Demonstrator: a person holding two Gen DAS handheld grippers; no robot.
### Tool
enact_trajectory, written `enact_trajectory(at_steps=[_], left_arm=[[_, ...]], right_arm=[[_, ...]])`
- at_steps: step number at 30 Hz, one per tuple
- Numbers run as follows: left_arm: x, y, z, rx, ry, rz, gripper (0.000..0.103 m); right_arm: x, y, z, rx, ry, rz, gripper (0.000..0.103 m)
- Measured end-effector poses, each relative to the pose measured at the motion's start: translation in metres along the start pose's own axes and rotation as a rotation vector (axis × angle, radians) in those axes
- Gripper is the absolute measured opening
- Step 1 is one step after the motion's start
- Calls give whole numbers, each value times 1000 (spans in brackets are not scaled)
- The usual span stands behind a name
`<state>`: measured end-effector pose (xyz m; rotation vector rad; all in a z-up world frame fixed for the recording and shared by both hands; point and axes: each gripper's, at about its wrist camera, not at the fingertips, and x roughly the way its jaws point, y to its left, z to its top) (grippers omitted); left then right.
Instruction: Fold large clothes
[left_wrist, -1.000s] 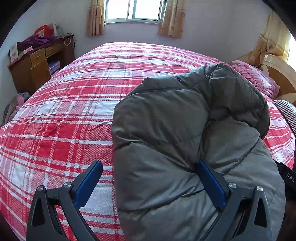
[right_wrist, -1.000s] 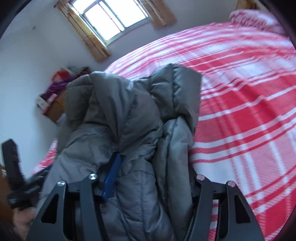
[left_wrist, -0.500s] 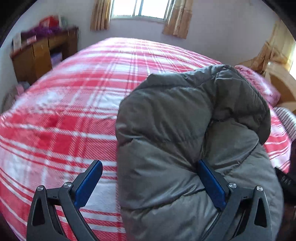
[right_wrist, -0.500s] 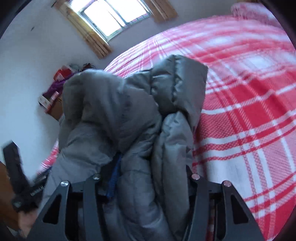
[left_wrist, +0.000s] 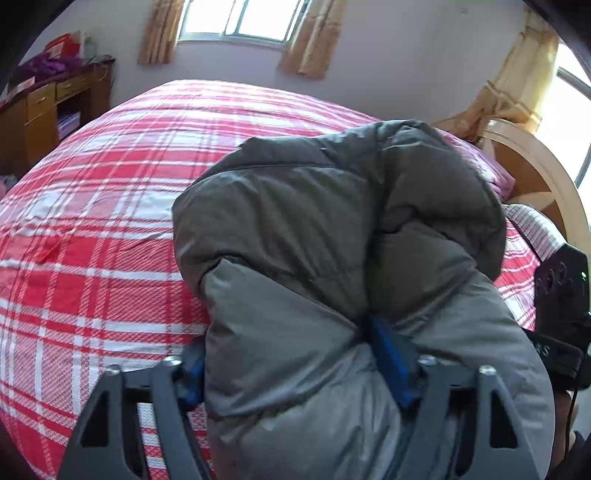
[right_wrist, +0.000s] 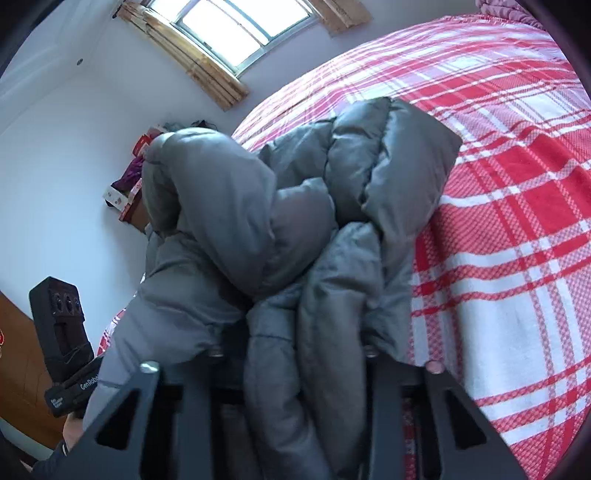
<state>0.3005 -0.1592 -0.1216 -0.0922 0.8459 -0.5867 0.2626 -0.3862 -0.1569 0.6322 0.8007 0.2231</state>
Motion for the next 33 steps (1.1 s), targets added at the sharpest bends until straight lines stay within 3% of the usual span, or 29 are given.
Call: enact_trajectory(at_steps=[3,5,10,17,24,32,33], left_arm=[[-14,-5,3,33,-30,-3,32],[-34,-9,8,45,-56,-14,24],[-102,-19,19,77,-159,-19,21],[-182,16,9,30,-229,28,21],[-211,82,-15,-59,-225,92,20],[-220,149,-52,-101,-210,221,21],[-220,157,-58,-114,-206,239,25]], right_arm=[[-3,-1,-2,4,-5,17,19],[-11,7,-3,-20,-31,27,17],[-45,41,-9,-63,-107,120,16],[-73,98,-27,-151,-141,233,16],[-50,171,-51,-236,-77,304,16],[-2,233,-72,-317,4,303,16],[8,238,-74,-323,21,299,16]])
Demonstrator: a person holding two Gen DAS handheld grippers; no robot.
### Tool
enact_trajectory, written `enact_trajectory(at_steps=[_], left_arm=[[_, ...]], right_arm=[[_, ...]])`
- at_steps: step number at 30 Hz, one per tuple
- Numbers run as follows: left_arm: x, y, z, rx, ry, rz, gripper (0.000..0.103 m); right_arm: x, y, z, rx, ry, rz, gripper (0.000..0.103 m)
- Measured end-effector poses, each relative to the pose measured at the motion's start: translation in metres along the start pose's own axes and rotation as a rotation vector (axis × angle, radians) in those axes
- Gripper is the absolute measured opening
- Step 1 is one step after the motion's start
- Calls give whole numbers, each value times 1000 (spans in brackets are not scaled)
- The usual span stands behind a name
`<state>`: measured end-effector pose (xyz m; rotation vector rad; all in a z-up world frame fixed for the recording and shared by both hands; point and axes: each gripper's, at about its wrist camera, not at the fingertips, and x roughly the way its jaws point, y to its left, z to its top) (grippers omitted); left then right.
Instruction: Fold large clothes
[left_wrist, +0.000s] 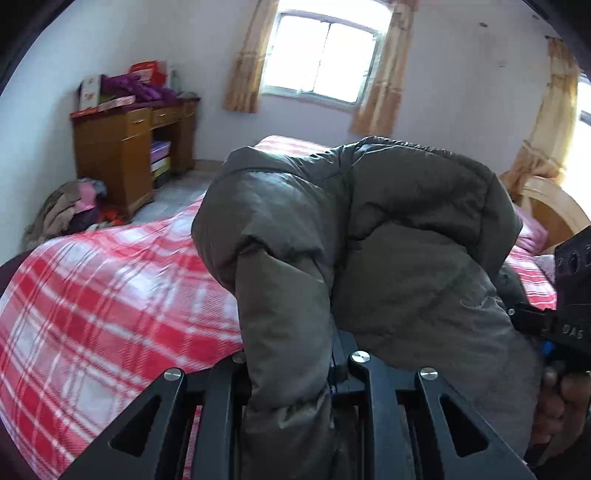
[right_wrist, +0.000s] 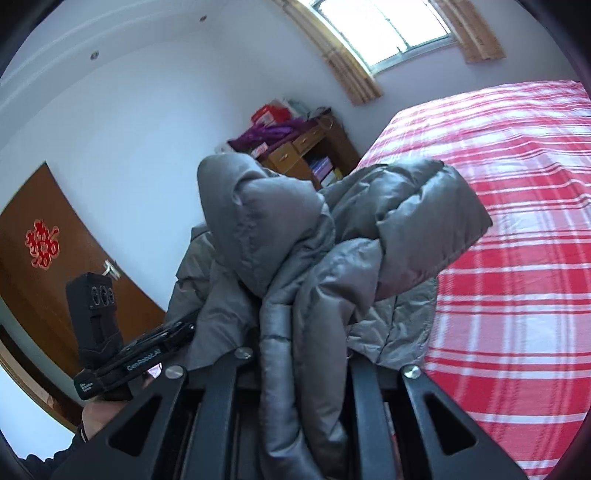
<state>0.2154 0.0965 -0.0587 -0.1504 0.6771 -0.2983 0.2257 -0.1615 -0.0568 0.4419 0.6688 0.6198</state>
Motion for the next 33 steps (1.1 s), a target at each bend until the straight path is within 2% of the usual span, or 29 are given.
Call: enact_trajectory(at_steps=[1,2,4,5,7,9,11,16,21,29,33], left_arm=[[5,8,-6,-15,11,37,34],[10,14,-12,-33,26,64,36],[19,24,-22,-73,53,97,51],[24,31,-28,-106,54,110,55],[27,38,-35,-153,47,158,81],[28,42,-39,-184,33,170,89],[34,44,-40,-199,34,163,90],[40,43,-41,-166,22,193,93],[40,53,-43,-168,21,204,96],[39,53,-45,-175,35,225,100],[42,57,-47,-192,34,217,101]], right_arm=[[8,0,1,-1,13,-3,16],[19,0,0,-1,31,-12,16],[39,-3,-4,1,72,-35,18],[51,-9,-4,5,90,-64,21],[69,-15,-10,2,120,-144,27],[78,-26,-17,4,138,-213,37],[82,-35,-23,18,144,-242,39],[80,-48,-21,42,147,-242,42],[85,-34,-27,18,173,-254,42],[95,-18,-36,-67,169,-372,48],[99,-21,-40,-76,166,-396,51]])
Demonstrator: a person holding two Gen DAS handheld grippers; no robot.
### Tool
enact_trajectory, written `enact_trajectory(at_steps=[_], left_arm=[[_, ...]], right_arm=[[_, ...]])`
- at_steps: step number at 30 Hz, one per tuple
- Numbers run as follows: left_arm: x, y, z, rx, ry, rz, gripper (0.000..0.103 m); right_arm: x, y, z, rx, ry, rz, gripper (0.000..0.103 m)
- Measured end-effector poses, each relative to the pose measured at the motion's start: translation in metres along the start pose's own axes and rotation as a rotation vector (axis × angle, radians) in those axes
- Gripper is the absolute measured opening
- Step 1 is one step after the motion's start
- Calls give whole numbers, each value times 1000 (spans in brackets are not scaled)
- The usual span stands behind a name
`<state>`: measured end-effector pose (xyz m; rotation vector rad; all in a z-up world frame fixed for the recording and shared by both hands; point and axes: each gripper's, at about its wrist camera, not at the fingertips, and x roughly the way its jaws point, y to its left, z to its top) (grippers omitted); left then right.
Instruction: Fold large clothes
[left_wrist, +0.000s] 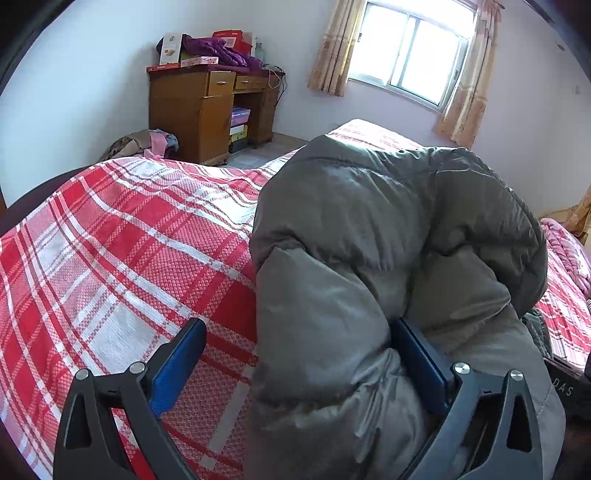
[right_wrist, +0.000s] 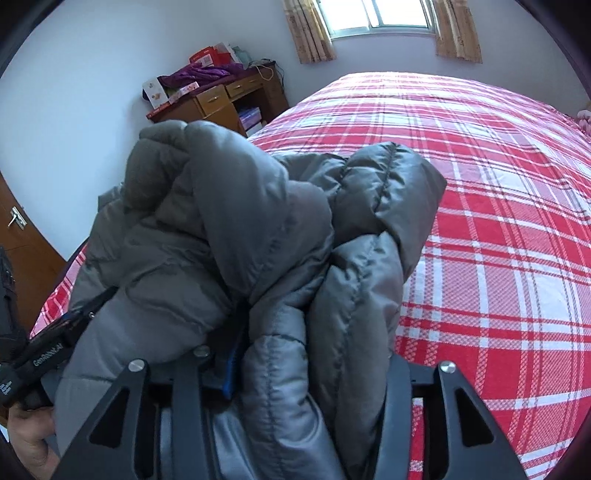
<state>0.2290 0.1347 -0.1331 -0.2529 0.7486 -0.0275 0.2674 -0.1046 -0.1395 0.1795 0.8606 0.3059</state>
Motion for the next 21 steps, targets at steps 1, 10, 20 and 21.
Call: enact_trajectory(at_steps=[1,10,20,21], left_arm=[[0,0,0,-2,0,-1,101],[4,0,-2,-10,-1,-1,102],[-4,4,2,-29,16,13,102],[-12,4,4,-34,19,30,102]], right_arm=[[1,0,0,1,0,-2,51],[9,2,-2,-20,17,-36,54],[12,9,-1,-35,18,-73,60],[11,10,0,-33,23,-85,66]])
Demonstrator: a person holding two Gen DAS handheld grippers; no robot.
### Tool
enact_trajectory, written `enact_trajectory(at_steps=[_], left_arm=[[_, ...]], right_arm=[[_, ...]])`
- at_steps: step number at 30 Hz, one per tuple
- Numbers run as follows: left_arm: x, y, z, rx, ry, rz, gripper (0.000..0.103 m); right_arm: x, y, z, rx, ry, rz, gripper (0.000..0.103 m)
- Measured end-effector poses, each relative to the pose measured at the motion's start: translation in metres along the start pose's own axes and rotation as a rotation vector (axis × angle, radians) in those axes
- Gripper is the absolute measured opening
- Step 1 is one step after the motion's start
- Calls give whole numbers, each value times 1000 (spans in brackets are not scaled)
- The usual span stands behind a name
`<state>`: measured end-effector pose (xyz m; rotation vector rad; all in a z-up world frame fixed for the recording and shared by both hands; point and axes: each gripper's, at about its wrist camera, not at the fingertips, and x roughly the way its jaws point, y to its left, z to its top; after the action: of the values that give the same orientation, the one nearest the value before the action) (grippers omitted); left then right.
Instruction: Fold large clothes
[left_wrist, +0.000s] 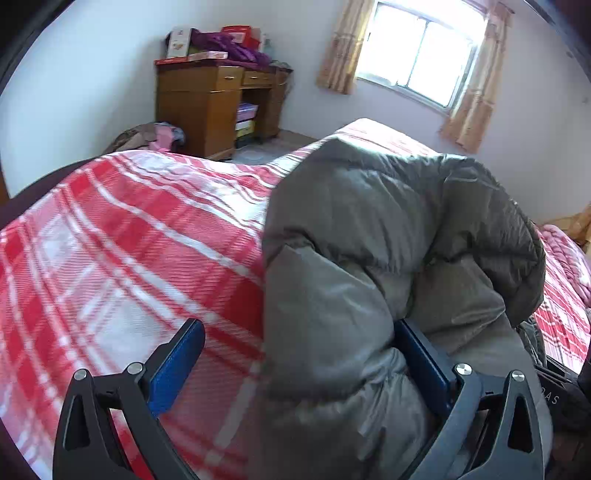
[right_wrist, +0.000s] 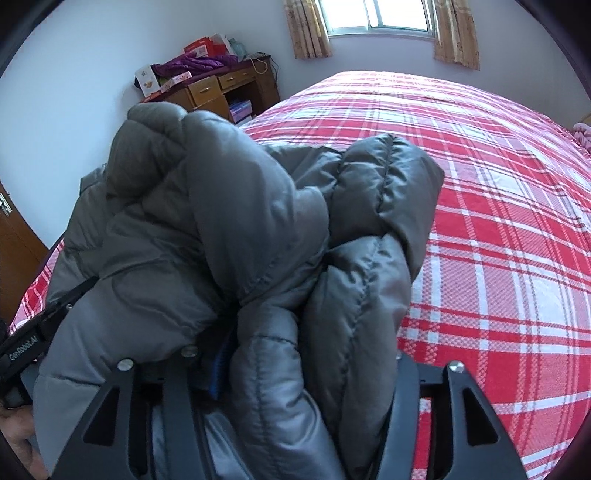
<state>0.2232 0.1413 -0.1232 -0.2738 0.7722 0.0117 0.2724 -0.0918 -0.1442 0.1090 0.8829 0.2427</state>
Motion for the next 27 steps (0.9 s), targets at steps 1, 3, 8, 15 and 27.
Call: enact_trajectory(at_steps=[1,3,8,15,27], left_arm=[[-10,0,3,0,-7,17,102],[-43,0,10,4,-65,56,102],[-153,1,17,-21,-236,46,102],[-242,-14,10,0,-368,-6,102],[-249,-22,9,24,-367,-57,102]], right_arm=[[-2,0,2,6,3,-13,69],[-11,-1,6,29,18,-30,75],[-78,7,8,3,-47,-99,80],[-217,55,-15,-122,-303,-131,99],[-271,89,-25,-184,-442,-127,100]])
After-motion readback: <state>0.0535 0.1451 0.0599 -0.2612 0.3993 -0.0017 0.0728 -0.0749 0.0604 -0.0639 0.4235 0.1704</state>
